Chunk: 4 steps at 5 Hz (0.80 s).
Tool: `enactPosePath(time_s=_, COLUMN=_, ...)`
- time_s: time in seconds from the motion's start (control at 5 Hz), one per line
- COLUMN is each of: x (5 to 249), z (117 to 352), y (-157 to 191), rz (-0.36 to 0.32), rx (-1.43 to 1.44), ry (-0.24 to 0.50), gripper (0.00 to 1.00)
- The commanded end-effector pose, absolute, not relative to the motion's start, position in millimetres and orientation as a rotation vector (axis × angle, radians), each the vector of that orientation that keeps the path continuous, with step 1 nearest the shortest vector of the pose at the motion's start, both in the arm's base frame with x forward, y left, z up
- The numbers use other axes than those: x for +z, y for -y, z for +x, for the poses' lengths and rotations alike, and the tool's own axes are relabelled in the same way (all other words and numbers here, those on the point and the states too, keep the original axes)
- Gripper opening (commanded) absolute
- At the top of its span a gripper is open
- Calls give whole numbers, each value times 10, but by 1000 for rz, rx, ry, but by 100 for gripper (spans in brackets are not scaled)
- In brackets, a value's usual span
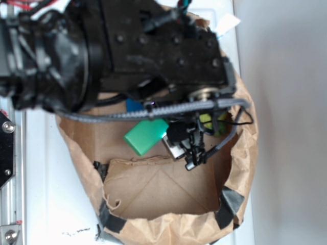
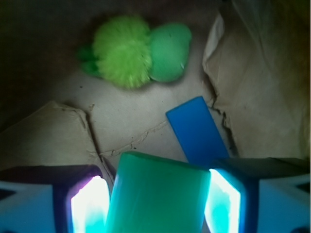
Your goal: Grab the green block.
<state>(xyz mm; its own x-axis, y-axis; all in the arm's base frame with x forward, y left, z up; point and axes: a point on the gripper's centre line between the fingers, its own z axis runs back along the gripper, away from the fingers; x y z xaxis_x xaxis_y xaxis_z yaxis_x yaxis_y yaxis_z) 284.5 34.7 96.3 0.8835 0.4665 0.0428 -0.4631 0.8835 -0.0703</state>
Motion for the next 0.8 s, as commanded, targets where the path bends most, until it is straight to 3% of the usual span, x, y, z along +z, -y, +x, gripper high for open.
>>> enactPosePath(time_s=0.0, x=1459, z=2980, y=-587, rz=-29, rx=233, ry=291, gripper=0)
enactPosePath(time_s=0.6, x=1725, z=2904, y=-473, rz=18, rx=150, ry=278, gripper=0)
